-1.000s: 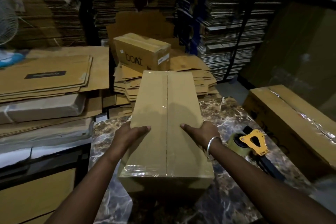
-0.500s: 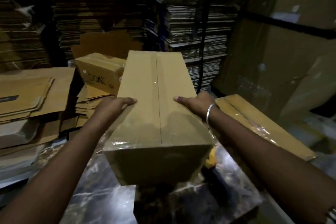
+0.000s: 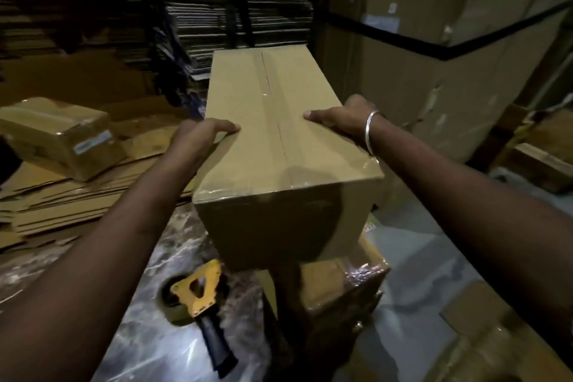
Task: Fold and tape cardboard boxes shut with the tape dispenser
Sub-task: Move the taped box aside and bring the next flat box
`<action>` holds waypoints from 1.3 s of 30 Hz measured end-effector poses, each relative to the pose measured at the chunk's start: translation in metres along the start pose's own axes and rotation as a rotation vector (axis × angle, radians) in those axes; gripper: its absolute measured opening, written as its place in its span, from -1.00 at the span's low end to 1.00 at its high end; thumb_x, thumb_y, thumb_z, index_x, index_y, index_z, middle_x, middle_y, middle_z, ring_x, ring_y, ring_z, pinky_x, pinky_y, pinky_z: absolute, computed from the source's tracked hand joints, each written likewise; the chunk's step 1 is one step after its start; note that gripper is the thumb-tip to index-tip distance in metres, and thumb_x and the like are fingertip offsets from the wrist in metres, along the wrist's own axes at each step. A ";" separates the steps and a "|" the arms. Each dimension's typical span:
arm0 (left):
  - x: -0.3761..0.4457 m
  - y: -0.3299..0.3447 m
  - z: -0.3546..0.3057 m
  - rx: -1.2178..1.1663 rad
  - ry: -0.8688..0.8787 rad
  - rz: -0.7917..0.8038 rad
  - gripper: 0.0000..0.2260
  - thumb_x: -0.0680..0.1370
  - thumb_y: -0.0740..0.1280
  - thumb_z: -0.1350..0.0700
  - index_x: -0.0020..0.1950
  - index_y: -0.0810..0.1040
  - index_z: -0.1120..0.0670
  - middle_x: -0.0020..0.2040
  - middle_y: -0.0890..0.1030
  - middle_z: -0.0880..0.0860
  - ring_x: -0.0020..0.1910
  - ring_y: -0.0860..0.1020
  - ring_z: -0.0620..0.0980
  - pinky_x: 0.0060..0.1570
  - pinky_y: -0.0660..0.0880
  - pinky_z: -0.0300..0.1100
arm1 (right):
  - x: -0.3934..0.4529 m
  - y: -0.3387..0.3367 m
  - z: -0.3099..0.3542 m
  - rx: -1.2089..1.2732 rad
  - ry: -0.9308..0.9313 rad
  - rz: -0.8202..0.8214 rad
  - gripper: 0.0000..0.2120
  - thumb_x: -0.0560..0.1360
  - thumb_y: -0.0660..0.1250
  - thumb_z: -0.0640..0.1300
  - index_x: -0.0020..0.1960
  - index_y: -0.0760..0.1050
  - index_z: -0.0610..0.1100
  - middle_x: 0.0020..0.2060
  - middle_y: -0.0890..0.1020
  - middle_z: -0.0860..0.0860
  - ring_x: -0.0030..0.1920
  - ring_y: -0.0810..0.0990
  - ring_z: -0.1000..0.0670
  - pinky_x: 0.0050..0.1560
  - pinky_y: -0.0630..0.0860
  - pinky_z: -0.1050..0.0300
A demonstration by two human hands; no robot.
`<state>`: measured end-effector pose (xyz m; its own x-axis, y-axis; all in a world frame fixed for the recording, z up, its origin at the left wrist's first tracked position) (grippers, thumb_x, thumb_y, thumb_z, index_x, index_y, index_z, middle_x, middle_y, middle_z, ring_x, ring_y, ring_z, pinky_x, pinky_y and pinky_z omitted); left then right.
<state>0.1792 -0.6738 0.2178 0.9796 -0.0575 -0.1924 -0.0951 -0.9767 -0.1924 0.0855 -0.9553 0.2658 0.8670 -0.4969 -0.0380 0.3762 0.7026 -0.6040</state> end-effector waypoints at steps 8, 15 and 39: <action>0.041 0.144 -0.038 -0.003 0.085 0.091 -0.51 0.12 0.58 -0.08 -0.01 0.59 0.00 -0.01 0.68 0.01 -0.04 0.66 0.09 0.13 0.57 0.07 | 0.088 -0.087 -0.071 -0.024 0.054 -0.103 -0.14 0.14 0.58 0.40 0.20 0.54 -0.16 0.06 0.63 -0.06 -0.01 0.63 -0.10 -0.01 0.59 0.03; 0.084 0.267 -0.040 0.002 0.083 0.214 -0.44 0.09 0.56 -0.13 0.04 0.65 0.02 -0.02 0.70 0.01 -0.07 0.67 0.08 0.07 0.61 0.08 | 0.156 -0.147 -0.143 0.002 0.155 -0.202 0.01 -0.04 0.59 0.45 0.23 0.54 -0.13 0.09 0.65 -0.03 0.01 0.65 -0.09 0.11 0.61 -0.05; 0.239 0.649 0.271 0.327 -0.549 -0.116 -0.55 0.10 0.47 0.02 -0.04 0.59 0.09 -0.02 0.66 0.10 -0.07 0.64 0.17 -0.07 0.66 0.03 | 0.450 -0.068 -0.614 -0.100 0.314 0.308 -0.41 0.20 0.57 0.37 0.01 0.63 -0.02 -0.04 0.74 0.02 0.02 0.70 -0.07 0.11 0.61 -0.06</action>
<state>0.3031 -1.2655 -0.2142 0.7624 0.2428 -0.5998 -0.1284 -0.8518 -0.5080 0.2491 -1.5398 -0.1991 0.7867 -0.4138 -0.4581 0.0694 0.7967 -0.6004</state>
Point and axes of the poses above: each hand's wrist, its own x-axis towards the middle knuckle, its own y-axis out of the palm, z = x × y, the point moved 4 cm from there along x, towards the middle knuckle
